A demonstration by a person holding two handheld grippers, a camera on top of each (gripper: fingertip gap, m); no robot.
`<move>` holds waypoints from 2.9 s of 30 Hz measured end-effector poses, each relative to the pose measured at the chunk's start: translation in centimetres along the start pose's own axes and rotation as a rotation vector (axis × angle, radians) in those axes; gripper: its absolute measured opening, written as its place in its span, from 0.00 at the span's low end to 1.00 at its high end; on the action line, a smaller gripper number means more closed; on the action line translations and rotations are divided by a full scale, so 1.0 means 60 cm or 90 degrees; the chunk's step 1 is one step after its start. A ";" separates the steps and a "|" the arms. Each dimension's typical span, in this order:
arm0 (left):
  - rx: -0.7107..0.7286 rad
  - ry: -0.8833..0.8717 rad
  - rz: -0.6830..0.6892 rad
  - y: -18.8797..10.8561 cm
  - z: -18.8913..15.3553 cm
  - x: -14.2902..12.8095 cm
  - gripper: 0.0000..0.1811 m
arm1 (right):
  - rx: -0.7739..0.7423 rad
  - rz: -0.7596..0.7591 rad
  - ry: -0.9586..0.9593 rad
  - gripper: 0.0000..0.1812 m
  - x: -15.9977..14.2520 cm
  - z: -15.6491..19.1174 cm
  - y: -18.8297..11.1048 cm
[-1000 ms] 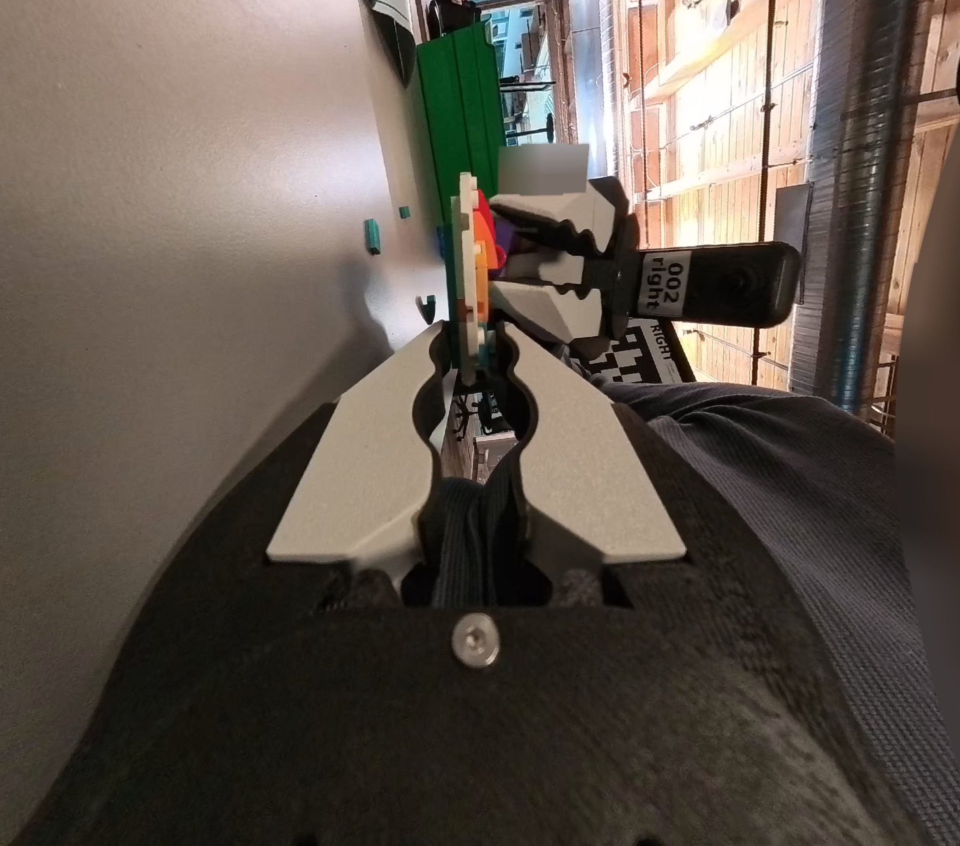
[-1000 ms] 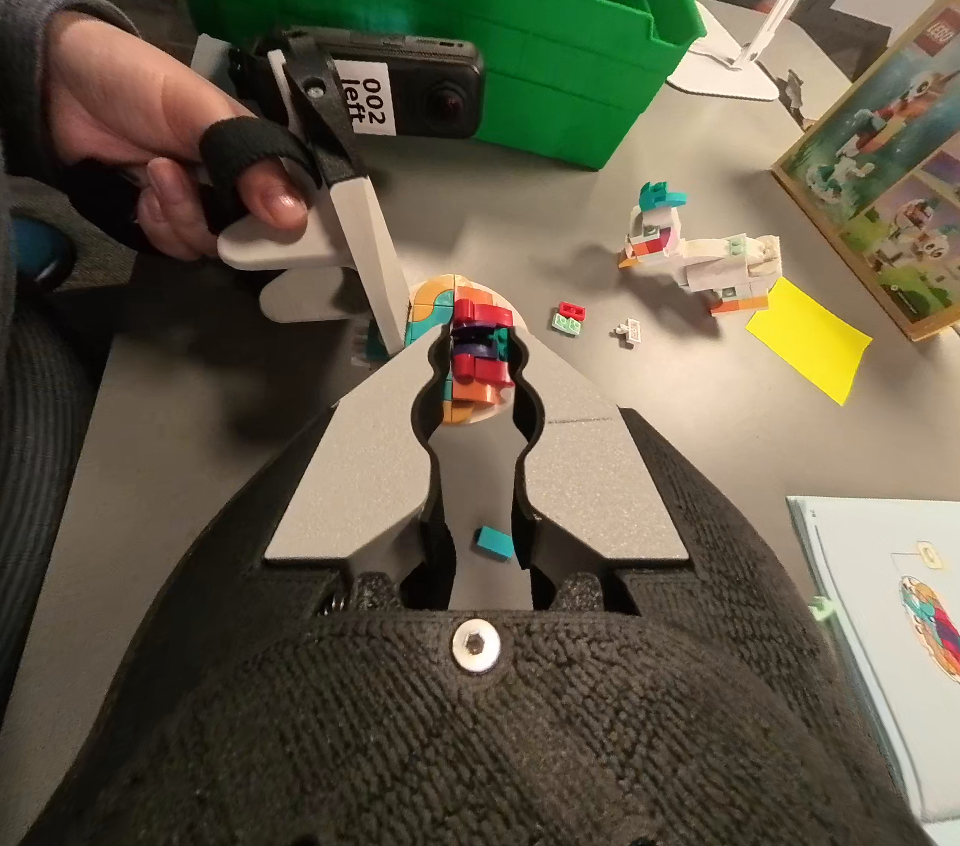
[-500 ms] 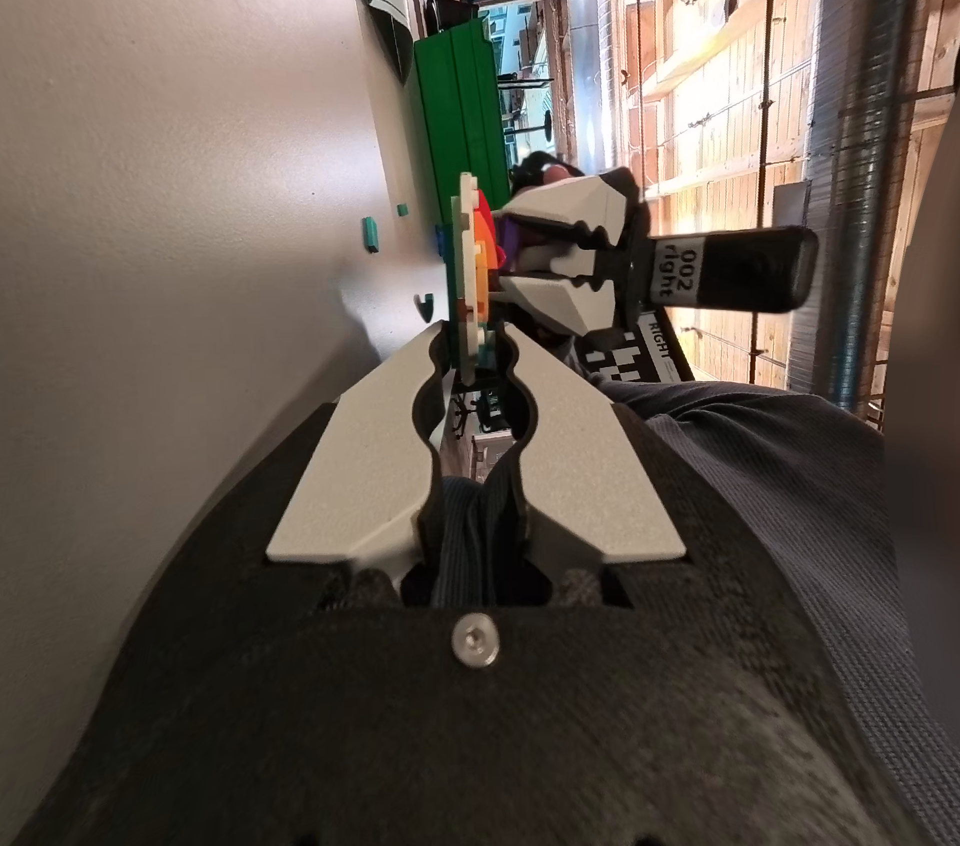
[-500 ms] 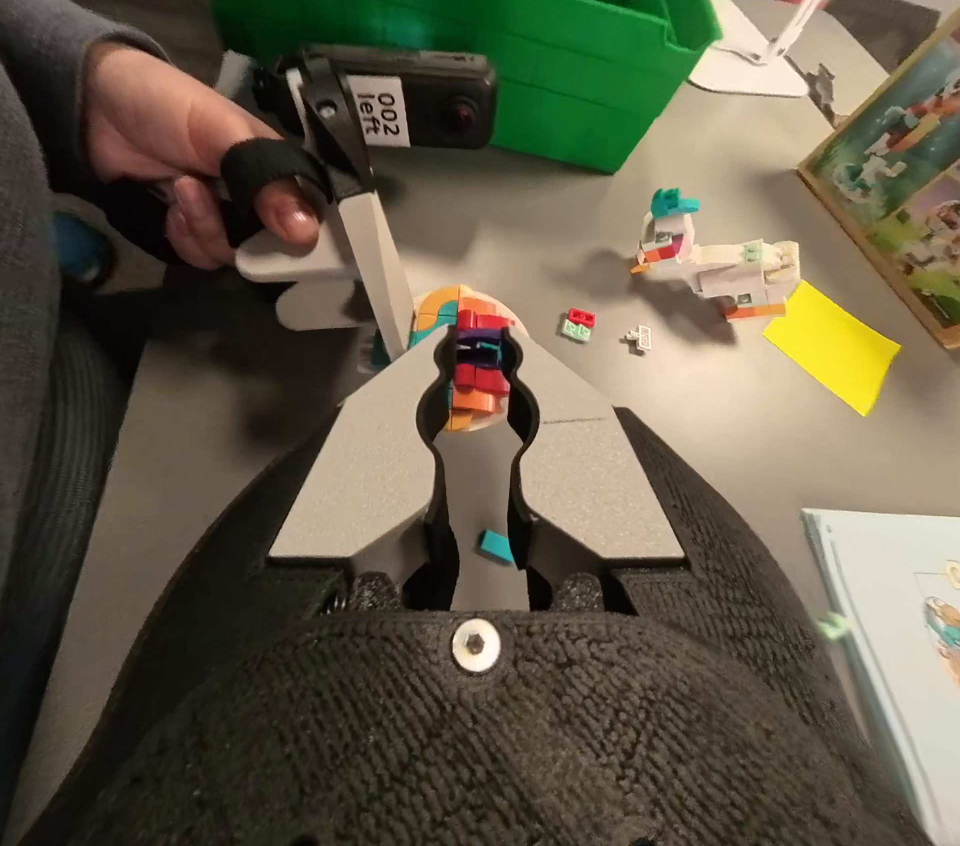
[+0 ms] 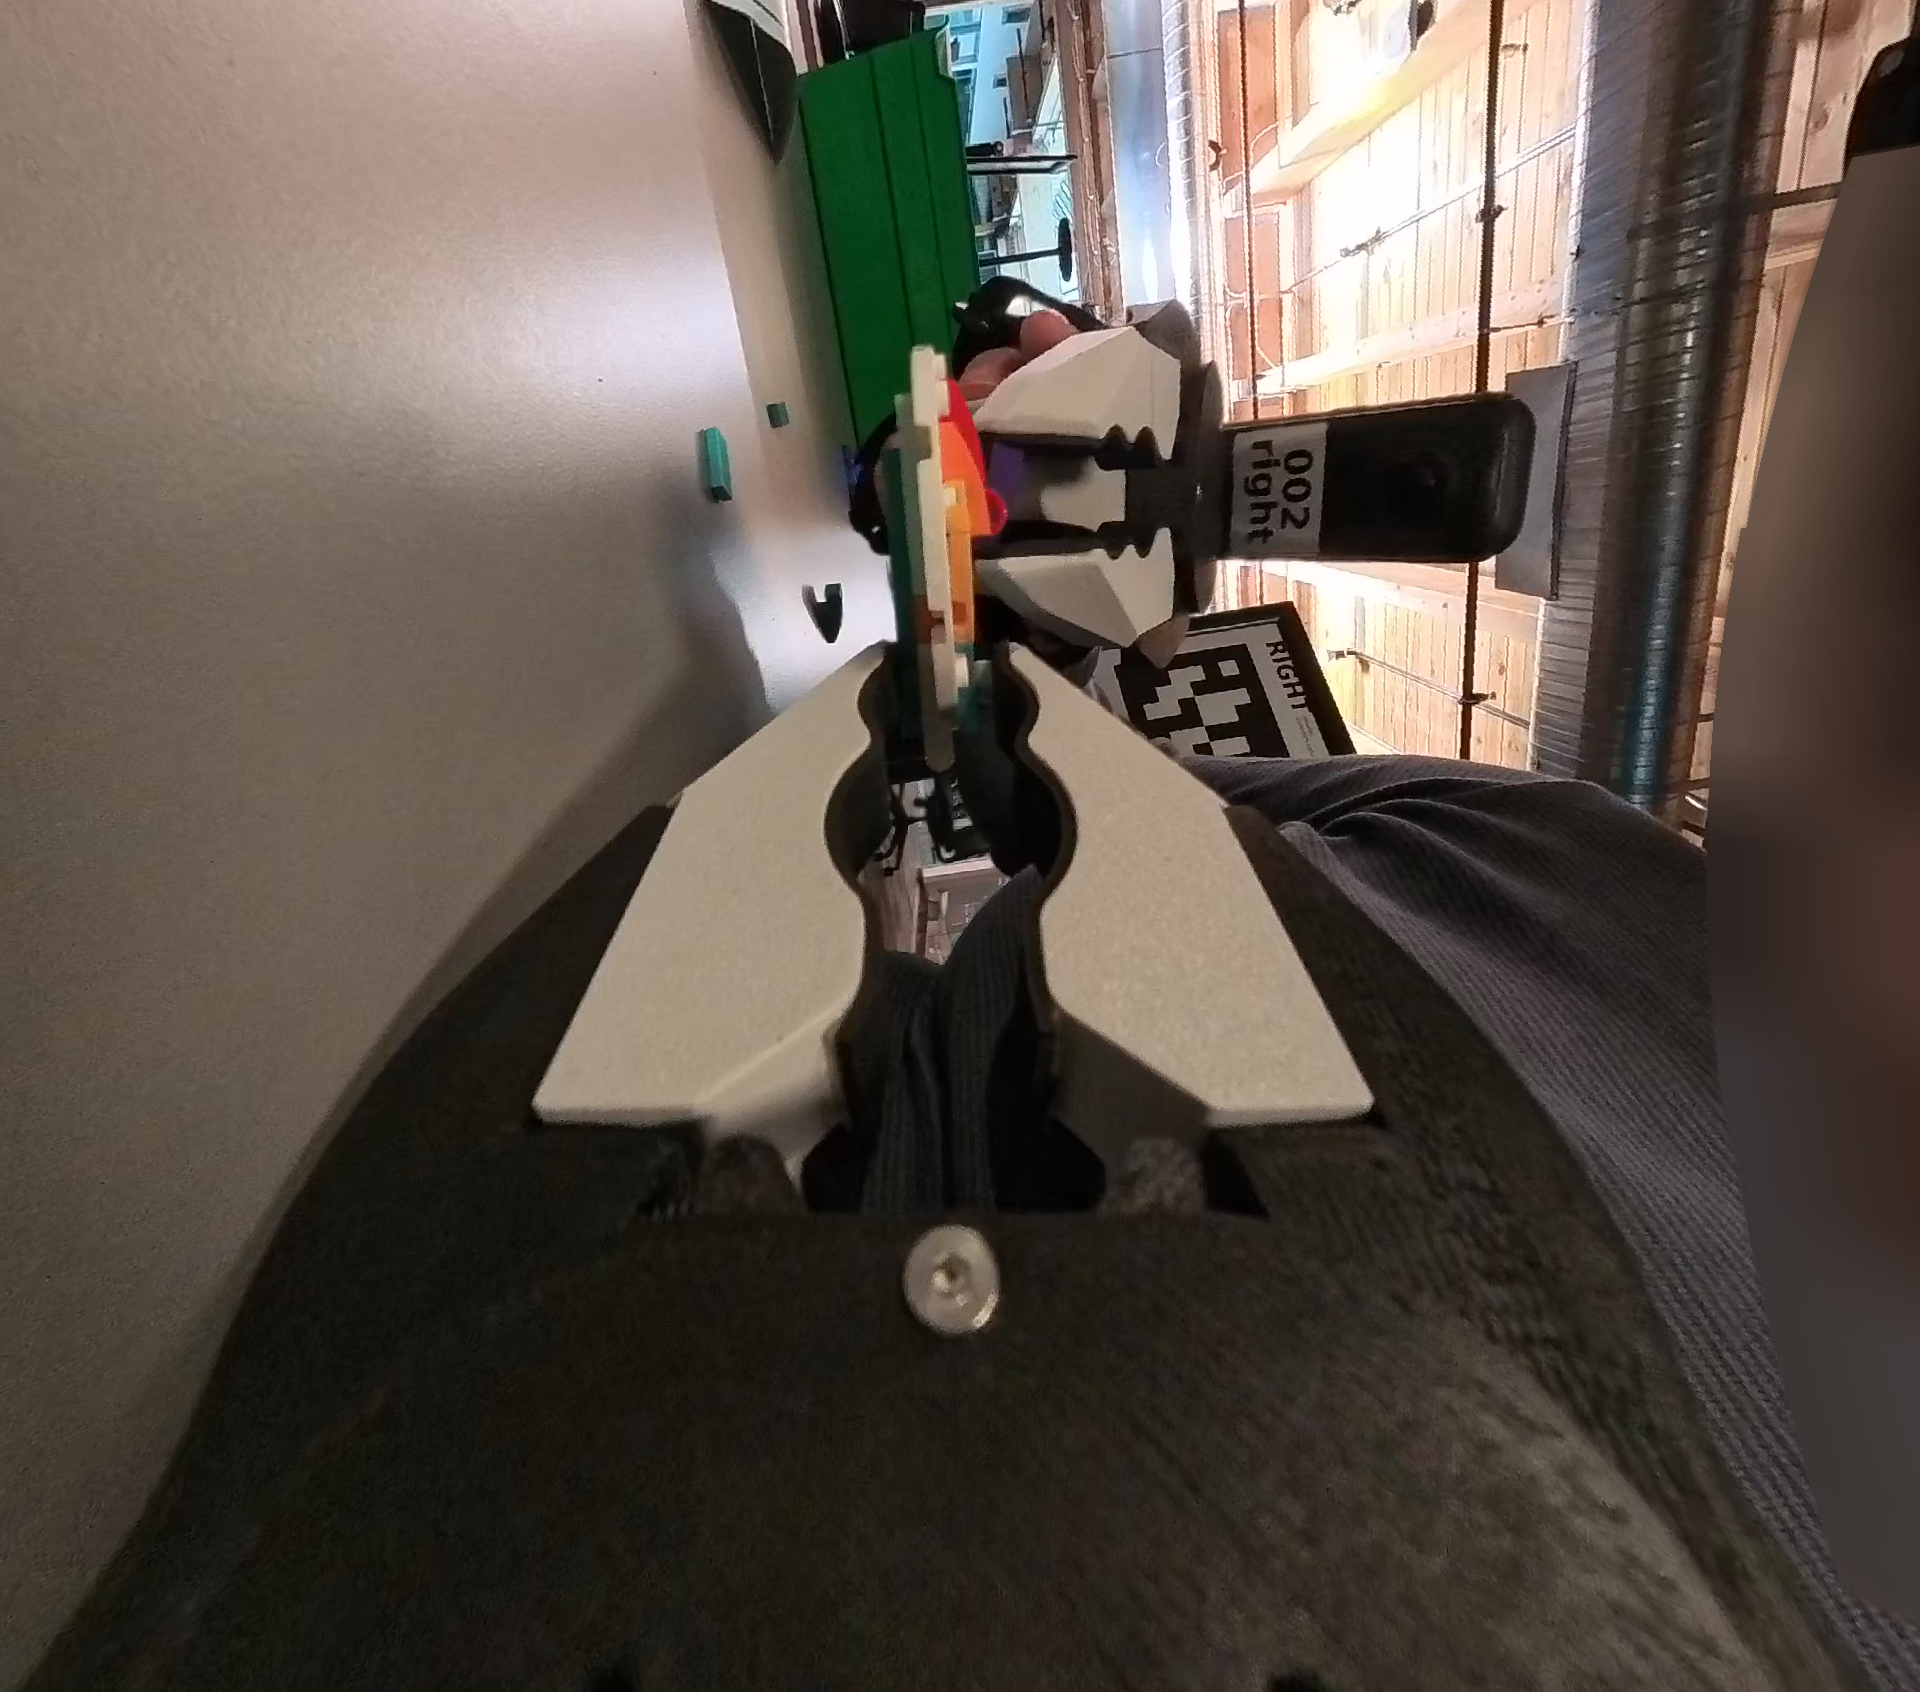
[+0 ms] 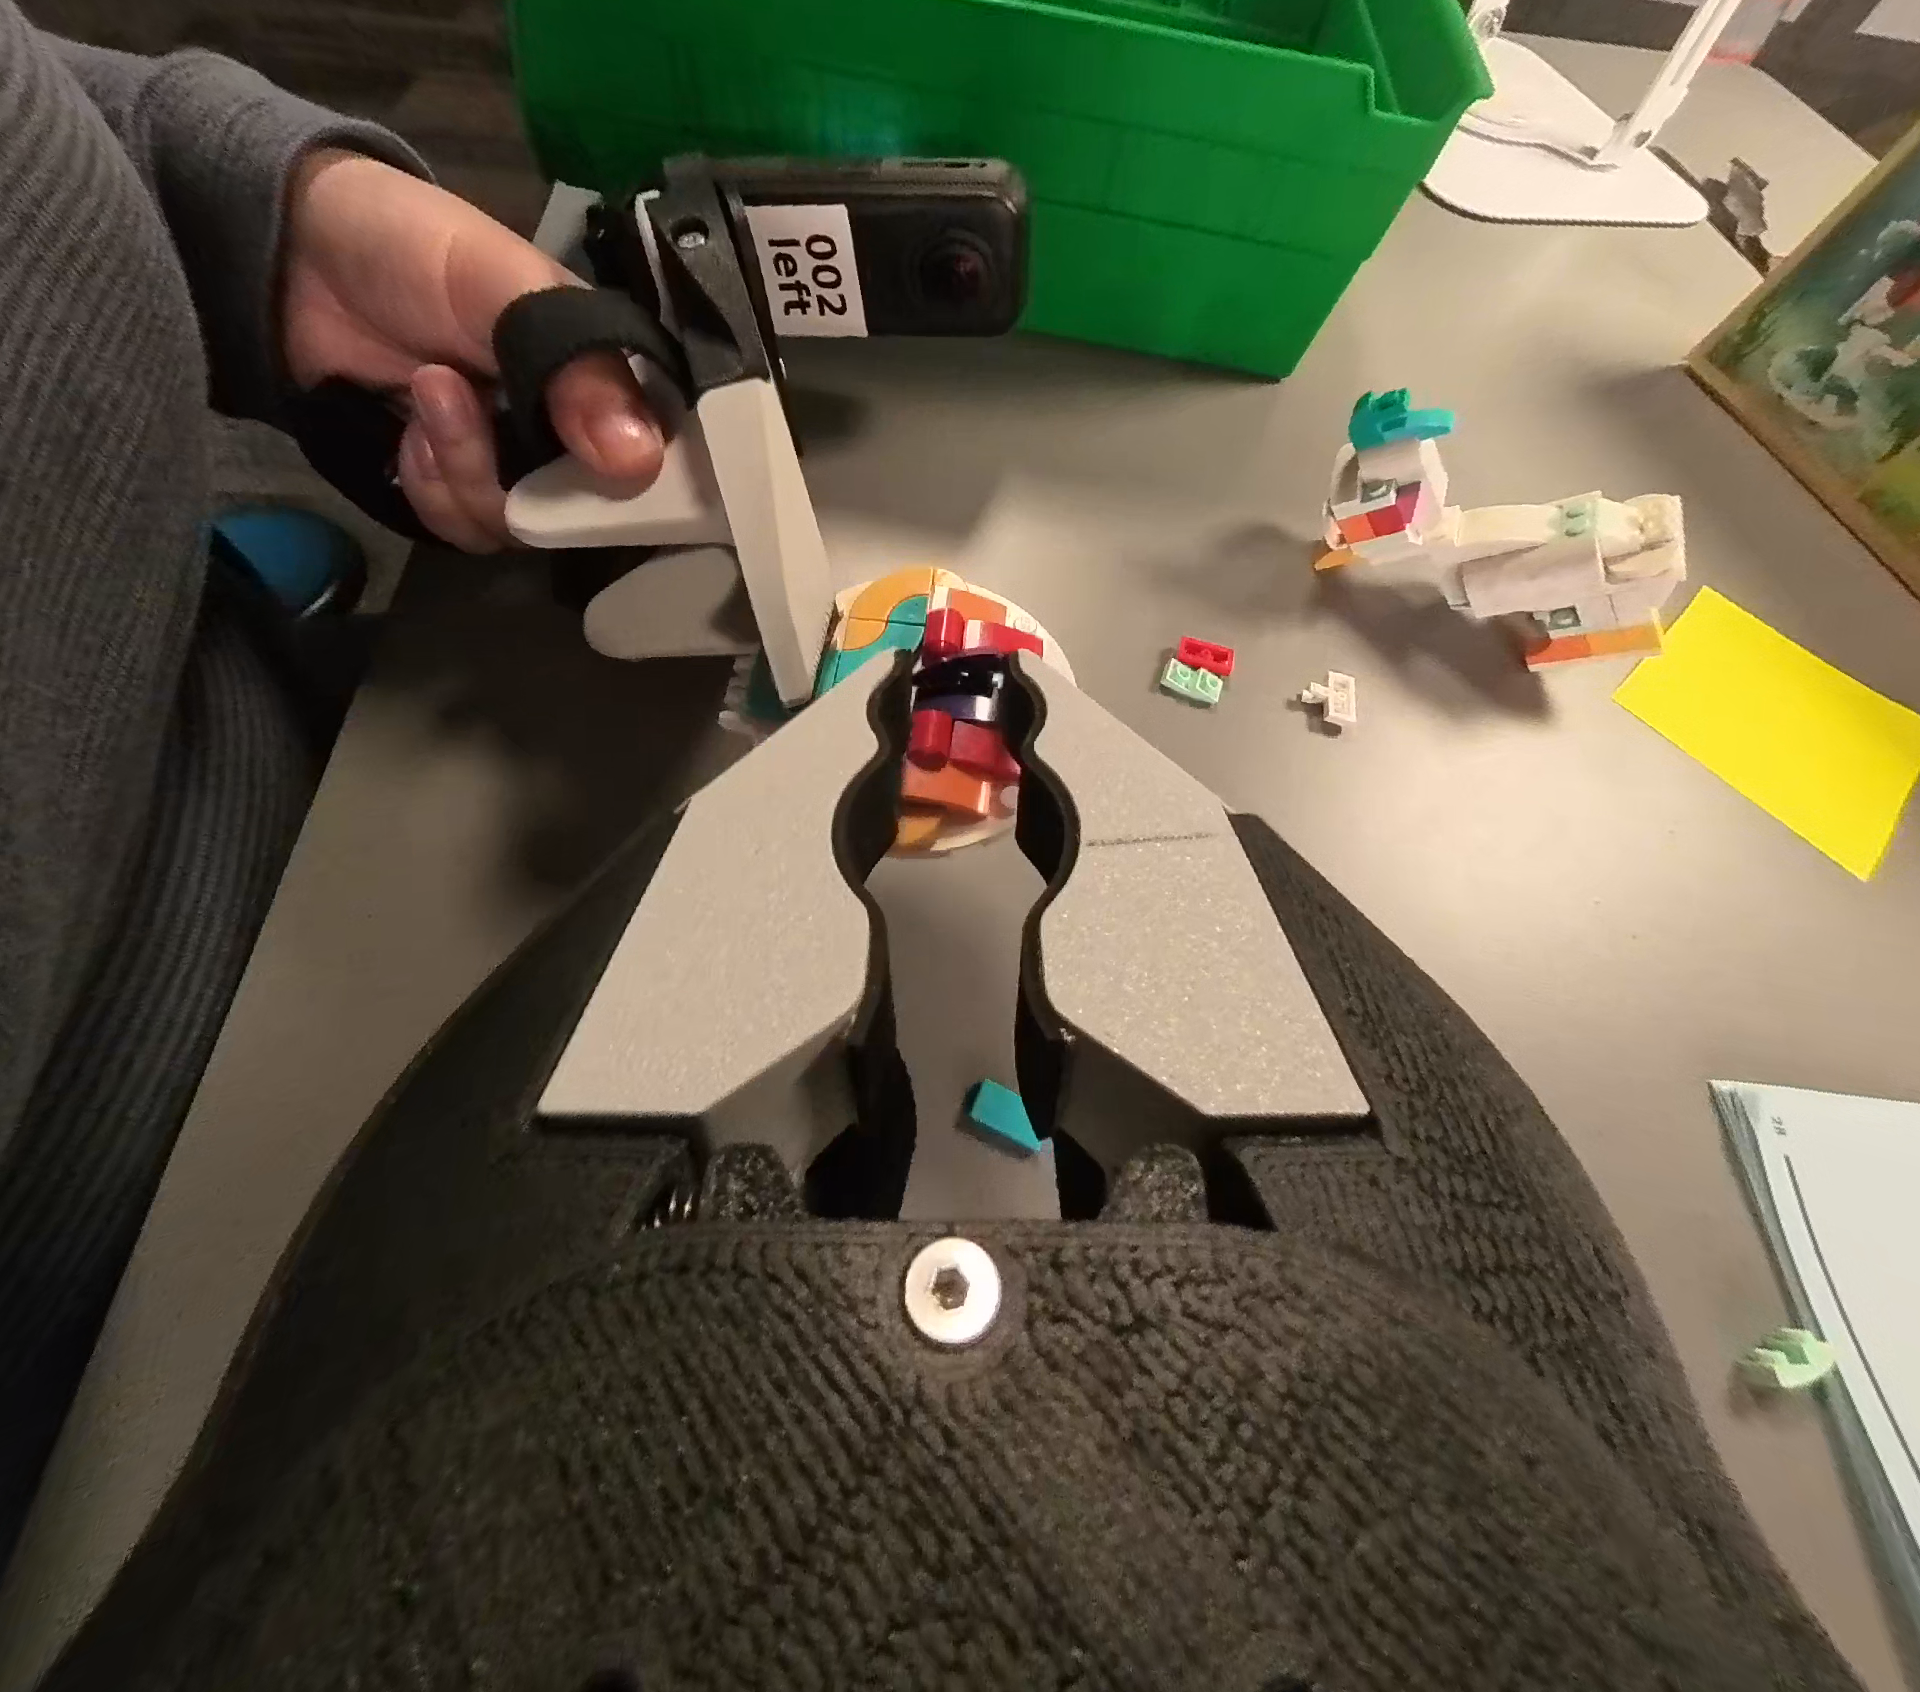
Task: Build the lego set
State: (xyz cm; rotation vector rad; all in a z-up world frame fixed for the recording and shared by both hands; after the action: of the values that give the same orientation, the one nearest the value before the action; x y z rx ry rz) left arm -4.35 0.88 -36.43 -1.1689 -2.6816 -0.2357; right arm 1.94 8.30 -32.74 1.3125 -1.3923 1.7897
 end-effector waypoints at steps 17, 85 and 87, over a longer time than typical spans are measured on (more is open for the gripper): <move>0.010 0.003 0.003 0.002 0.002 -0.001 0.08 | -0.031 0.091 -0.084 0.10 0.011 0.009 0.001; 0.022 0.009 0.008 0.007 0.003 -0.005 0.08 | -0.148 0.110 -0.150 0.29 0.024 0.023 -0.033; 0.023 0.009 0.012 0.008 0.003 -0.006 0.08 | -0.153 0.118 -0.300 0.33 0.013 0.033 -0.036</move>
State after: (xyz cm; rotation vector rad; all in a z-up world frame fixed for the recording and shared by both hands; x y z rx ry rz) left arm -3.81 1.00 -36.64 -1.1771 -2.6492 -0.1908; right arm 4.20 7.09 -31.10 1.5757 -1.9694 1.4111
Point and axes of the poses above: each gripper's, where its closed fingertips meet, y out along the fingers, x out of its top, z = x × y across the jaws, the point moved 6 cm from there along -y, back along the fingers, and after that the axes turned 7 degrees about y, right-handed, at the moved point
